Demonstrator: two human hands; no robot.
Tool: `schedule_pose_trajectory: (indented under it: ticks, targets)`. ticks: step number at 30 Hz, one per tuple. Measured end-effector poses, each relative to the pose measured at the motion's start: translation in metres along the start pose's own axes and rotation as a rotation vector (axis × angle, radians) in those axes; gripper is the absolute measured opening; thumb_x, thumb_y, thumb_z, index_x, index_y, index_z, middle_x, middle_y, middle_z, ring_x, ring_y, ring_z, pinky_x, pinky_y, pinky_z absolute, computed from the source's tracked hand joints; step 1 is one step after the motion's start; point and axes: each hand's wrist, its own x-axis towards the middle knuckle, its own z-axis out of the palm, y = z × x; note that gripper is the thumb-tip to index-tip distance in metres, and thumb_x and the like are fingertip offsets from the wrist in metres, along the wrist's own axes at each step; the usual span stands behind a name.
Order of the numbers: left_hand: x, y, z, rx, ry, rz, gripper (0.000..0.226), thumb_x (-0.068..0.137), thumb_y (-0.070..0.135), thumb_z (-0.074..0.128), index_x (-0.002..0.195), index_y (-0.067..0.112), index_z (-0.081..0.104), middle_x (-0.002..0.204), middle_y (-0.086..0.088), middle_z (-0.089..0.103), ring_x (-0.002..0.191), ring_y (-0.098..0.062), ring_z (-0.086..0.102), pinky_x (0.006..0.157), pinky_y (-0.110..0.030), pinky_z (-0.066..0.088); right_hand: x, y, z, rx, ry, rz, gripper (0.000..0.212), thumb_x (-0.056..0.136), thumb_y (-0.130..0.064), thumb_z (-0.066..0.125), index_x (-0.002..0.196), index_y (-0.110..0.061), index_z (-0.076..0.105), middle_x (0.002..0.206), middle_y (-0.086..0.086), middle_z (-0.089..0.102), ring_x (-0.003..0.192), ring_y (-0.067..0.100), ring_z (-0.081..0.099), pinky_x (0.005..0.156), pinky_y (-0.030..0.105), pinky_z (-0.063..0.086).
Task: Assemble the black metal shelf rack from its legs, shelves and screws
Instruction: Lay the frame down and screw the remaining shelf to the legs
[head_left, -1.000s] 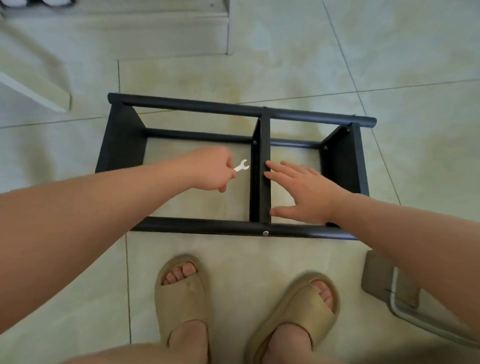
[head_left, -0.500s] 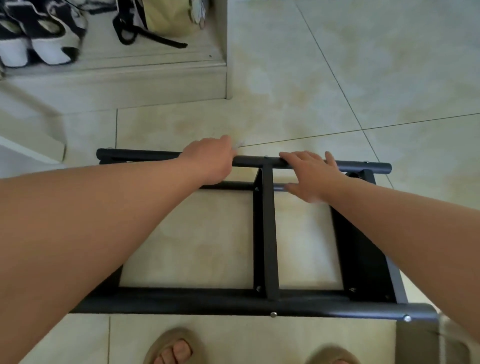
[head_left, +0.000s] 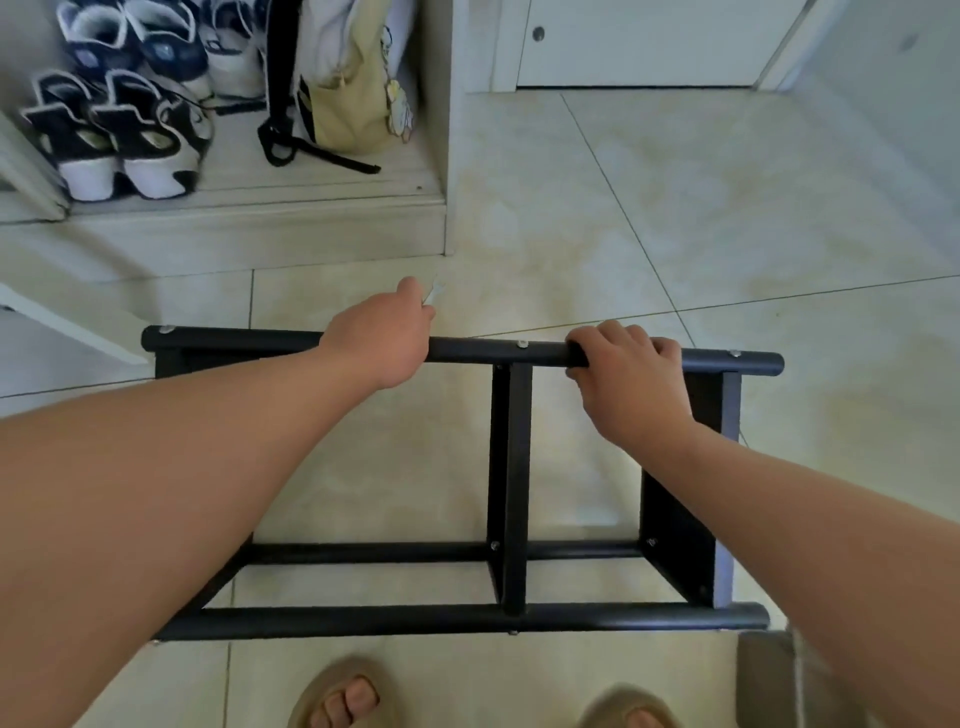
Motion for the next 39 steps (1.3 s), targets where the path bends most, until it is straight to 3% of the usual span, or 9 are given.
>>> schedule_pose_trajectory:
  ticks: [4,7,11,18,21,26,30,35,39]
  targets:
    - [-0.046,0.011,-0.033,-0.05,0.025,0.001,0.019,0.107,0.03,0.031,0.097,0.015,0.037,0.073,-0.003,0.054,0.06,-0.02,0.049,0.05,-0.035,0.027,-0.035,-0.007,-0.044,-0.011,-0.024,0.002,0.032,0.102,-0.038,0.053,0.131,-0.025,0.055,0.127,-0.002,0.055,0.118,0.024,0.049,0.099,0.042,0.037]
    - [-0.084,0.019,-0.045,-0.074,-0.068,-0.027,0.013,0.106,0.027,0.032,0.1,0.016,0.034,0.08,-0.002,0.054,0.066,-0.019,0.05,0.053,-0.035,0.029,-0.069,-0.014,-0.06,-0.051,-0.084,-0.013,0.031,0.101,-0.04,0.054,0.129,-0.026,0.056,0.126,-0.002,0.053,0.115,0.023,0.048,0.094,0.04,0.042]
    - [-0.124,0.027,-0.048,-0.038,-0.324,-0.041,0.021,0.107,0.022,0.032,0.119,0.009,0.043,0.111,-0.012,0.059,0.087,-0.025,0.054,0.07,-0.034,0.038,-0.114,-0.022,-0.057,-0.087,-0.184,-0.031,0.028,0.101,-0.037,0.054,0.126,-0.025,0.055,0.122,-0.001,0.05,0.112,0.023,0.048,0.091,0.038,0.045]
    - [-0.166,0.05,-0.054,0.125,-0.592,-0.064,0.038,0.106,0.013,0.038,0.142,0.003,0.047,0.142,-0.017,0.052,0.127,-0.032,0.052,0.101,-0.035,0.041,-0.177,-0.034,-0.042,-0.023,-0.251,0.02,0.03,0.101,-0.037,0.056,0.129,-0.024,0.054,0.128,-0.001,0.05,0.118,0.025,0.046,0.096,0.038,0.04]
    - [-0.182,0.056,-0.053,0.207,-0.561,-0.063,0.034,0.103,0.014,0.044,0.134,0.005,0.056,0.138,-0.013,0.057,0.125,-0.028,0.056,0.098,-0.034,0.046,-0.193,-0.037,-0.048,0.004,-0.283,0.001,0.03,0.1,-0.038,0.056,0.127,-0.025,0.056,0.125,-0.001,0.051,0.115,0.025,0.048,0.093,0.036,0.041]
    - [-0.208,0.055,-0.044,0.094,-0.613,-0.082,0.042,0.103,0.009,0.042,0.146,0.006,0.044,0.143,-0.015,0.051,0.126,-0.031,0.052,0.104,-0.037,0.043,-0.215,-0.039,-0.064,0.028,-0.414,-0.026,0.026,0.093,-0.036,0.065,0.115,-0.023,0.06,0.11,-0.002,0.054,0.103,0.024,0.054,0.076,0.035,0.044]
    - [-0.228,0.049,-0.033,0.078,-0.579,-0.052,0.035,0.103,0.015,0.042,0.136,0.01,0.053,0.122,-0.01,0.061,0.108,-0.027,0.06,0.097,-0.037,0.048,-0.225,-0.04,-0.069,0.031,-0.514,-0.052,0.025,0.088,-0.038,0.069,0.106,-0.025,0.059,0.104,-0.005,0.053,0.094,0.021,0.053,0.073,0.034,0.044]
    - [-0.237,0.037,-0.029,-0.028,-0.586,-0.074,0.033,0.106,0.021,0.039,0.129,0.004,0.054,0.119,-0.012,0.062,0.108,-0.027,0.06,0.086,-0.032,0.043,-0.218,-0.041,-0.072,0.148,-0.438,-0.066,0.069,0.079,-0.07,0.066,0.131,-0.028,0.05,0.124,-0.008,0.053,0.116,0.02,0.051,0.093,0.037,0.047]
    - [-0.233,0.032,-0.031,-0.1,-0.621,-0.075,0.038,0.108,0.025,0.036,0.132,0.001,0.053,0.129,-0.018,0.059,0.119,-0.033,0.056,0.091,-0.034,0.04,-0.203,-0.049,-0.068,0.129,-0.301,-0.161,0.113,0.065,-0.089,0.055,0.157,-0.032,0.02,0.161,-0.003,0.021,0.15,0.024,0.015,0.121,0.044,0.019]
